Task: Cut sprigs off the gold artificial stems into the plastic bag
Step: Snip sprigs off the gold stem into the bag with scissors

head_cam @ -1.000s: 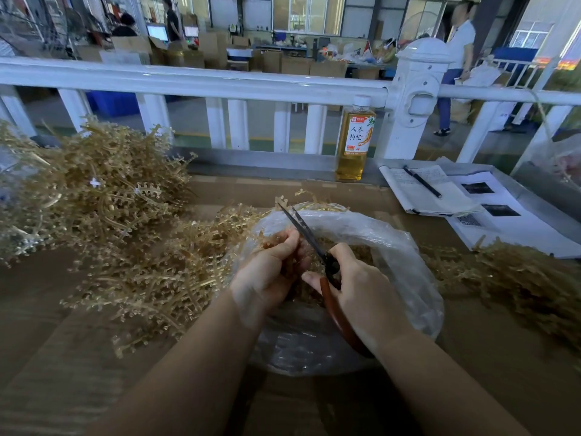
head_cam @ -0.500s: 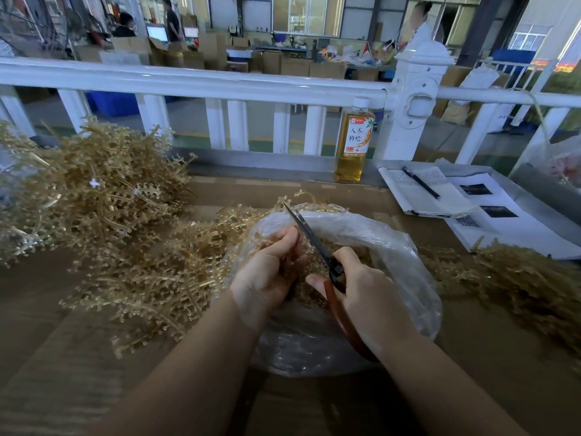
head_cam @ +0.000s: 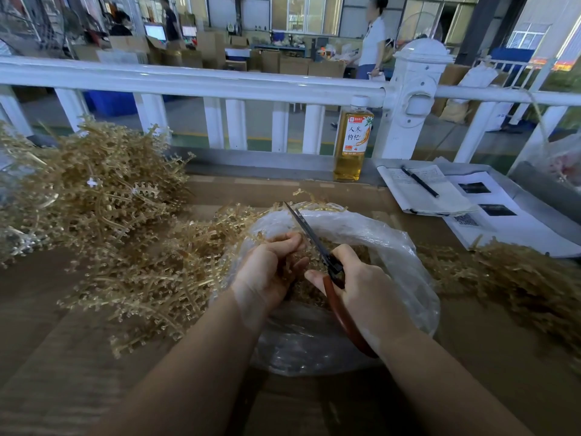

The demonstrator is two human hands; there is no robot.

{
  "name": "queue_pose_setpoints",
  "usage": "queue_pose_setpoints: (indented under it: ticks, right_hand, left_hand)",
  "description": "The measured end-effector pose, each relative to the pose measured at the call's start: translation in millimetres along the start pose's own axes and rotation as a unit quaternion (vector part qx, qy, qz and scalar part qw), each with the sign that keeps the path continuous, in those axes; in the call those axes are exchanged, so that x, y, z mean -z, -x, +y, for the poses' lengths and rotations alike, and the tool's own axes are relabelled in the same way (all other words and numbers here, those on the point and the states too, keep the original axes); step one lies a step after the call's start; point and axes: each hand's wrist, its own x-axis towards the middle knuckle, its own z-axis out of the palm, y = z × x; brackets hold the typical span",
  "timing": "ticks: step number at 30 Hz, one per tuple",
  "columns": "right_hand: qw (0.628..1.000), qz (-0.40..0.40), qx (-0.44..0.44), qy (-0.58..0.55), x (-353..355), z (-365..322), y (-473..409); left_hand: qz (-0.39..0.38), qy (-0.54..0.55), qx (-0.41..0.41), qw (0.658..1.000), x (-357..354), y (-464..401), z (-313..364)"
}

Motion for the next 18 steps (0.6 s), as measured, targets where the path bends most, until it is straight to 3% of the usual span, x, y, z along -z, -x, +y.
queue_pose_setpoints:
  ticks: [6,10,15,18]
  right_hand:
    - [1.0,0.004,0.001,0.003,-1.3,2.3,-0.6]
    - [1.0,0.008,0.014,0.006,-1.2,5.1,1.7]
    - [0.999,0.003,0.028,0.021,-0.3,5.4,4.7]
    - [0.999,-0.003,0.029,0.024,0.6,5.3,4.9]
  left_hand:
    - [0.002,-0.02,-0.006,1.0,-0.4,3.0,1.1]
    - [-0.024,0.05,-0.001,0.998,4.1,7.0,4.9]
    - [0.044,0.039,0.008,0.998,-2.0,5.0,6.3]
    - [0.041,0.035,0.015,0.998,-2.8,4.8,6.0]
